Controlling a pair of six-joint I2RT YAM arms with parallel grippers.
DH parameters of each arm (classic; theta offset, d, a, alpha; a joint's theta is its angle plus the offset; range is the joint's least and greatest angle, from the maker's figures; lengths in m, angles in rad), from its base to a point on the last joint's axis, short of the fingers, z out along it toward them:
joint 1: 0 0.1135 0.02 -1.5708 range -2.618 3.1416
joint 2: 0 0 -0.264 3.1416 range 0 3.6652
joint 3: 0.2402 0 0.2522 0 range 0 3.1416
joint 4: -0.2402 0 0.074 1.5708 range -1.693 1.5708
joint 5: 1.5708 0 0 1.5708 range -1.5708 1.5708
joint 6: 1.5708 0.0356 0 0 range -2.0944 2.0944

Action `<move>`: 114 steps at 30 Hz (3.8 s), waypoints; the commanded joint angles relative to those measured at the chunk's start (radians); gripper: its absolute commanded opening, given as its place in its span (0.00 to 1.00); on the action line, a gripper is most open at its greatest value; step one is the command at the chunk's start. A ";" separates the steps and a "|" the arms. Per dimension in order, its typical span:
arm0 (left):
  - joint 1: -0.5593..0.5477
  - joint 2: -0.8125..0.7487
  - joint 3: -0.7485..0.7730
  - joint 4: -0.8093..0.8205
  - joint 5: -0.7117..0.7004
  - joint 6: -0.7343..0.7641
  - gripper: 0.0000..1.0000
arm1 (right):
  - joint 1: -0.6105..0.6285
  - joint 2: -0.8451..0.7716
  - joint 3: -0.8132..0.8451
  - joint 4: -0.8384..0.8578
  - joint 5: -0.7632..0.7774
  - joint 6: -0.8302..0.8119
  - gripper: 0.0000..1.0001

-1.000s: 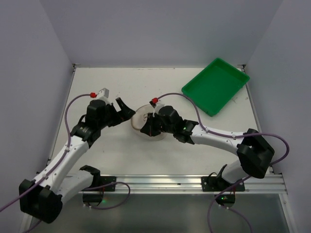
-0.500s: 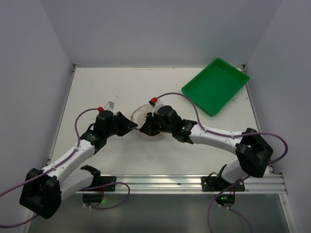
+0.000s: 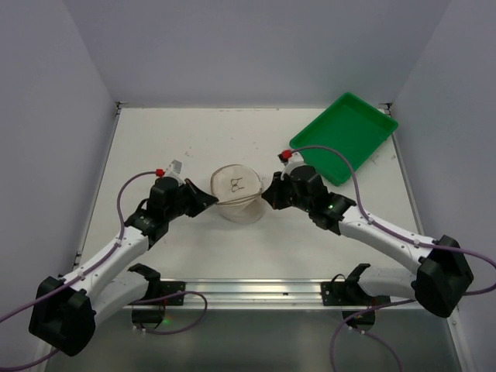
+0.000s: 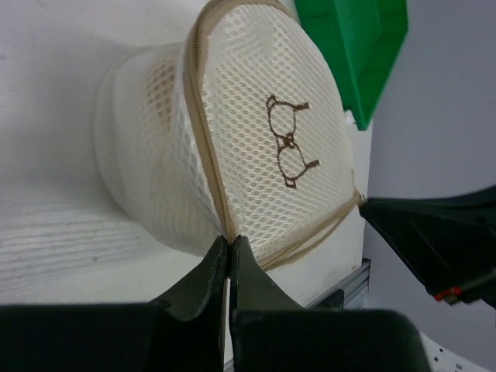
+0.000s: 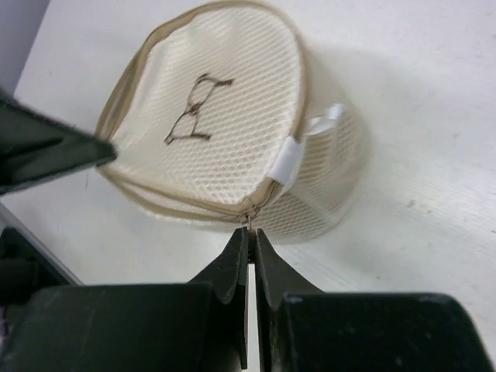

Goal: Unzip the laundry bag and remove the bra

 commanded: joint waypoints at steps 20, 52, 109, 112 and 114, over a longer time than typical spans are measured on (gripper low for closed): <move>-0.055 -0.010 0.168 -0.078 0.103 0.294 0.00 | 0.130 -0.116 0.120 -0.087 0.060 -0.305 0.59; -0.070 -0.007 0.208 -0.128 0.060 0.282 0.45 | 0.219 0.148 0.206 0.002 0.011 -0.523 0.00; -0.075 0.050 0.078 -0.018 -0.033 0.328 0.00 | 0.027 -0.287 0.051 -0.207 0.094 -0.087 0.63; -0.078 0.036 0.067 -0.019 -0.041 0.325 0.00 | 0.087 -0.108 0.176 -0.187 0.091 -0.139 0.63; -0.078 0.029 0.064 -0.021 -0.043 0.318 0.00 | 0.142 -0.018 0.220 -0.178 0.094 -0.183 0.65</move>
